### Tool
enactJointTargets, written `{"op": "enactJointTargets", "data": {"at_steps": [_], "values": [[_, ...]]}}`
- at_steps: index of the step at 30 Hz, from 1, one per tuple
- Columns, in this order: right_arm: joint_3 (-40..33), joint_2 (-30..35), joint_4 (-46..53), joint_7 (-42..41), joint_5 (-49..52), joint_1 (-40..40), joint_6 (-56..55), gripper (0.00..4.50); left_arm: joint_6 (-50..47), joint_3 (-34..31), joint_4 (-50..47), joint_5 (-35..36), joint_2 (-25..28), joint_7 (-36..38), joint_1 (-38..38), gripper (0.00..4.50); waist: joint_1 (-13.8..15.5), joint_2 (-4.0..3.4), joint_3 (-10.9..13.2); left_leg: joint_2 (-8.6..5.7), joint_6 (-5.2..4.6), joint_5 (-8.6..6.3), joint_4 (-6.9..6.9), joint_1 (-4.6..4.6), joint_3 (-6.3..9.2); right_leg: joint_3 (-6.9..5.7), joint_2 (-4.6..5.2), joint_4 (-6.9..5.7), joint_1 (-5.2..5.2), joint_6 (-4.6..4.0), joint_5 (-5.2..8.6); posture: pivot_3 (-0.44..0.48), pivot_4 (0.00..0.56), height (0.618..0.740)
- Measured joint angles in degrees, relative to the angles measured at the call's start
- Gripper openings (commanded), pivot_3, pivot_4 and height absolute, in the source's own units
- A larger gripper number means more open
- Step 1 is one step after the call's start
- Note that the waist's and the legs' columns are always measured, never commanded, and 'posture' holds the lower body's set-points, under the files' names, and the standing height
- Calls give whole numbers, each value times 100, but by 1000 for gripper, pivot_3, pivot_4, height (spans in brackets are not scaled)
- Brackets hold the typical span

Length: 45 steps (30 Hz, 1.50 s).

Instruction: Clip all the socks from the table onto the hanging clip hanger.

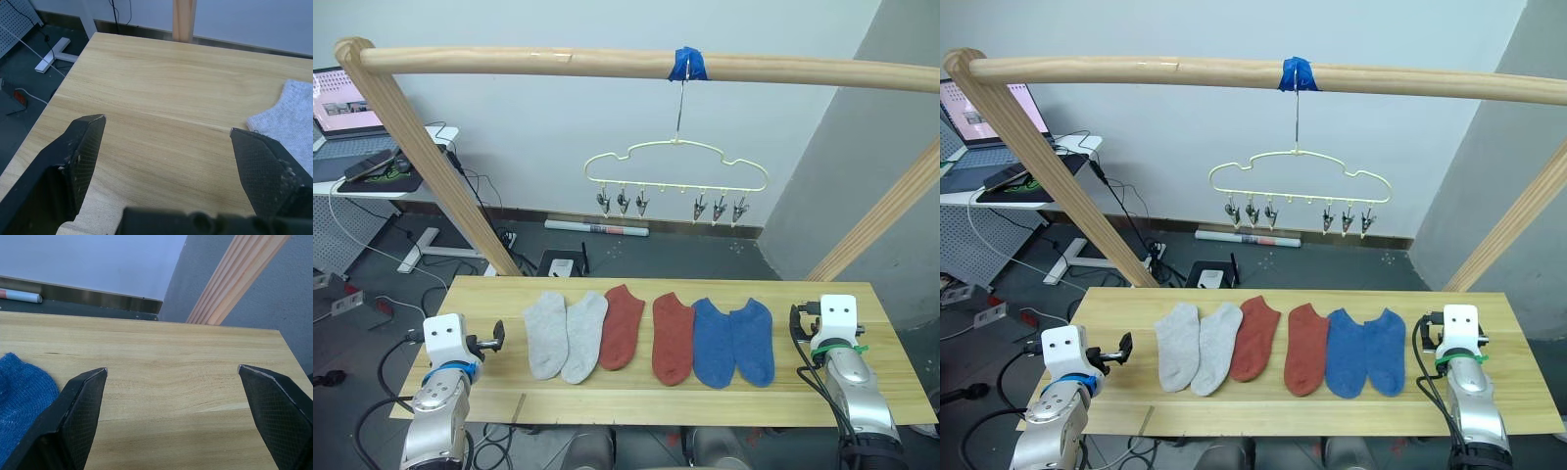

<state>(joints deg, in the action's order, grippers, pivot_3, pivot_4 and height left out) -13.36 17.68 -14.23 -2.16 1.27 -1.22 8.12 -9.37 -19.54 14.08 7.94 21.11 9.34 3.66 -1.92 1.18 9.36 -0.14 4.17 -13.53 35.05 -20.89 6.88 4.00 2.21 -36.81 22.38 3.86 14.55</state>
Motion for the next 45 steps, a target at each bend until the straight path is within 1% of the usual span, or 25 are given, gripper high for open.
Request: {"op": "enactJointTargets", "data": {"at_steps": [2, 8, 14, 22, 28, 31, 33, 36, 41, 44, 45], "values": [[0, 0, 0, 3, 0, -1, 0, 4500, -7, -11, 4, 19, -1, -1, -6, 4492, 0, 0, 0, 0, 0, 0, 0, 0, 0, 0, 0, 0, 0, 0, 0, 2, 131, 740], [-2, 12, 0, 56, 0, -37, 0, 4500, -96, -303, 112, 173, -3, -149, -120, 4492, 0, 0, 0, 0, 1, -1, 0, 0, 0, 0, 0, 1, 0, 0, 0, 9, 133, 740], [-5, 58, 0, 57, 2, -59, -1, 4500, -131, -310, 111, 165, -22, -259, 37, 4492, 4, 0, 0, 1, 4, -3, -2, 0, 1, -1, 0, 0, 0, 1, 6, 14, 126, 740], [-4, 58, 0, 57, 2, -62, -4, 4500, -7, -310, 112, 38, -19, -373, 43, 4492, 6, 1, 0, 1, 5, -3, -2, 0, 1, -1, 0, 0, 0, 1, 6, 20, 113, 740], [-4, 59, -1, 56, 2, -63, -10, 4500, 25, -310, 126, -3, -17, -354, 30, 4492, 5, 1, -1, 0, 5, -4, -2, 0, 1, -1, 0, -1, 0, 1, 6, 9, 104, 740], [-3, 105, 3, -19, 4, -60, -10, 4500, 67, -310, 87, 1, -12, -278, 42, 4492, 4, 1, -1, 0, 5, -4, -2, 0, -1, 0, 0, 0, 0, 1, 6, -7, 110, 740], [7, 217, 153, -165, 13, -25, 8, 4500, 97, -311, -177, 21, 2, -176, 158, 4492, 0, 1, -1, 0, 6, -4, -2, -2, -3, 2, 0, 1, 1, 1, 6, -14, 115, 740], [46, 427, 569, -624, 166, -1, 162, 4500, 79, -321, -852, 236, 40, 108, 348, 4492, -5, 2, 0, 3, 9, -6, -2, -2, -3, 1, 0, 1, 2, 1, 7, -16, 122, 740], [393, 757, 1438, -1964, 794, 51, 581, 4500, -139, -340, -2084, 863, 195, 673, 464, 4492, -17, 2, 3, 6, 9, -6, -2, -1, -3, 1, -3, 0, 1, 0, 8, -24, 125, 740], [564, 899, 1910, -2570, 1164, 62, 826, 4500, -256, -330, -2432, 1019, 275, 888, 424, 4492, -17, 3, 9, 6, 10, -7, -2, -2, -4, 1, -2, 2, 1, 1, 9, -41, 131, 740], [661, 1033, 2230, -2970, 1487, 90, 1062, 4500, -288, -200, -2469, 1007, 326, 987, 233, 4492, -18, 7, 28, 5, 10, -7, -1, -2, -3, 1, -2, -1, 1, 2, 10, -41, 131, 740]]}}
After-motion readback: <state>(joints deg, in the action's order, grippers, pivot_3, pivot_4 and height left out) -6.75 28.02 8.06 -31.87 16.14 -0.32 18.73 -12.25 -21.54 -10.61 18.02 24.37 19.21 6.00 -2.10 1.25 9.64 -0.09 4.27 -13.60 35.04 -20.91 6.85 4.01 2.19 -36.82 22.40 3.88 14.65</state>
